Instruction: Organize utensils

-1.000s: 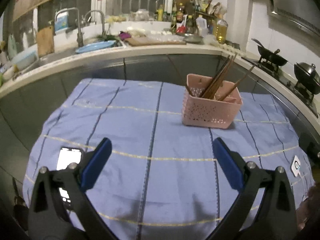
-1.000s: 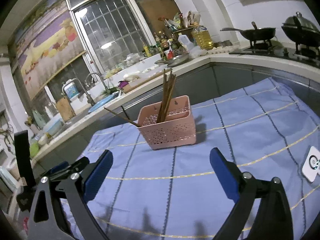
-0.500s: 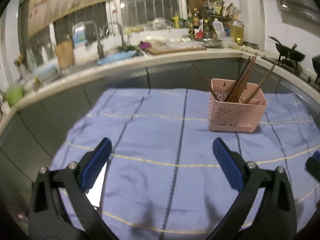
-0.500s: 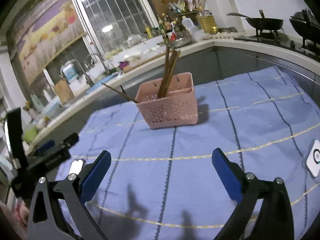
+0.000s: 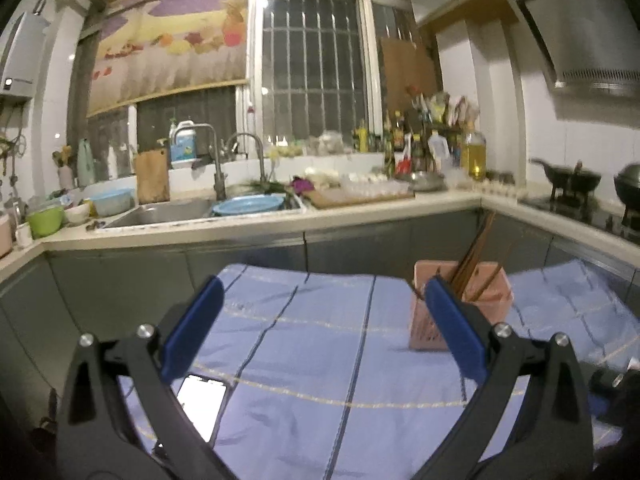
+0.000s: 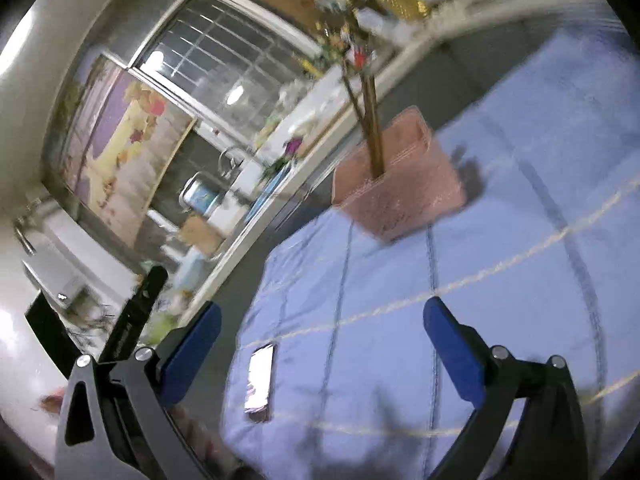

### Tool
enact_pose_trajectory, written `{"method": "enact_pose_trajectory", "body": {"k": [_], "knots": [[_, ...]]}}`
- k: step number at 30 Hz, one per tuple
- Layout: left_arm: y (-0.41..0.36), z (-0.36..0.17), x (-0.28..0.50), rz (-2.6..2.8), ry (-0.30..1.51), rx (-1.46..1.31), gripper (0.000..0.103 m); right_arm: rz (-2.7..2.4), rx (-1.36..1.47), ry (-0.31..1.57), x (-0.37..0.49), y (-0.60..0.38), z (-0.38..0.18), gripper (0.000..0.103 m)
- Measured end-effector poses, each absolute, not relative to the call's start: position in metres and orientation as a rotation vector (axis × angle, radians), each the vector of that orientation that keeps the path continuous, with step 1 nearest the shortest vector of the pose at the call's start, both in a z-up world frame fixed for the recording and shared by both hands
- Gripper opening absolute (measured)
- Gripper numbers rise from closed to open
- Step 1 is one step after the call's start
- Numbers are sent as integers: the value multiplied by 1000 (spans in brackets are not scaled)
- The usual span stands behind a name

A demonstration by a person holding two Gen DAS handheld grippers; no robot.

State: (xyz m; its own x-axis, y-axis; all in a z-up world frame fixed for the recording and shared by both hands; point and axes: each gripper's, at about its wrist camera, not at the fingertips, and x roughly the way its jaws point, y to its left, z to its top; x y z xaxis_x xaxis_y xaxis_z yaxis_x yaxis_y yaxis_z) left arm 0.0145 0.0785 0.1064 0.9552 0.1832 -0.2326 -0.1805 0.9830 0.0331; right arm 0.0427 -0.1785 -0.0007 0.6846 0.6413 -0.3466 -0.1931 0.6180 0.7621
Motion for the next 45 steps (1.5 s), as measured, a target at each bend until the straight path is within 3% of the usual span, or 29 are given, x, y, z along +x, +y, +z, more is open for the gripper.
{"method": "enact_pose_trajectory", "body": {"k": [9,13,18,32,45], "knots": [[79,111,15,151,260,-4,97,629,1082,729,48,-190,-21,99],[81,107,19,139,281,-33,97,586,1096,880,55,-185,-30,99],[93,110,20,154,280,-91,97,535,1120,920,56,-189,-40,99],[71,123,22,113,255,-12,97,363,513,319,2,-188,83,99],[51,113,33,70,353,43,97,262,282,288,-5,-161,83,99]]}}
